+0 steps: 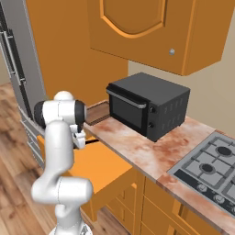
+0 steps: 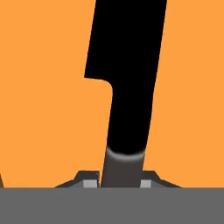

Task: Pick up the knife from the drawer and place it on the cutting board. Then place the meat from the plate to the cutting board.

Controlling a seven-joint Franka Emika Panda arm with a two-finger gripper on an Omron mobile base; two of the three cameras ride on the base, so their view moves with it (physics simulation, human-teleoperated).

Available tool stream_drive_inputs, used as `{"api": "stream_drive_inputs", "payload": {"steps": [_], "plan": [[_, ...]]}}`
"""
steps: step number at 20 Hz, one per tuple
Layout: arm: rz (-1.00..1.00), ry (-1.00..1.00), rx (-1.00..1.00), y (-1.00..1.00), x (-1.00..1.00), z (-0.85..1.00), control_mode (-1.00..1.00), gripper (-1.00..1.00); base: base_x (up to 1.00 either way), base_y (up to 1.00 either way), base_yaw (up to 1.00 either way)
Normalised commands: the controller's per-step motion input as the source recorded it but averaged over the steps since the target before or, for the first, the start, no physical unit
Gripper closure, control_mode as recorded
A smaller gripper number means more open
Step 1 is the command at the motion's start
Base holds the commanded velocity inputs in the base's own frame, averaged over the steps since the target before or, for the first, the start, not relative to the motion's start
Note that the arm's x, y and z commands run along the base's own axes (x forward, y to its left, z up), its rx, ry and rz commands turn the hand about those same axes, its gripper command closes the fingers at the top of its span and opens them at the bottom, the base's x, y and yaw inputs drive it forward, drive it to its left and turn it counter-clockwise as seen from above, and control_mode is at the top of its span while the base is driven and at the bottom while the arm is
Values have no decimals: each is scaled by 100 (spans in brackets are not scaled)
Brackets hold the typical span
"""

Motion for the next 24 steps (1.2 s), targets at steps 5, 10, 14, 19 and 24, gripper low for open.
{"api": "stream_drive_inputs", "payload": {"steps": [5, 10, 14, 19, 24], "plan": [[0, 15, 3, 2, -64, 88, -100, 100, 0, 0, 0], [3, 25, 0, 14, -59, 30, -100, 100, 0, 0, 0], [11, 23, 0, 39, -54, 4, -100, 100, 0, 0, 0], [13, 7, -2, 42, -76, 55, -100, 100, 0, 0, 0], [10, -1, -1, 22, -76, 91, -100, 100, 0, 0, 0]]}}
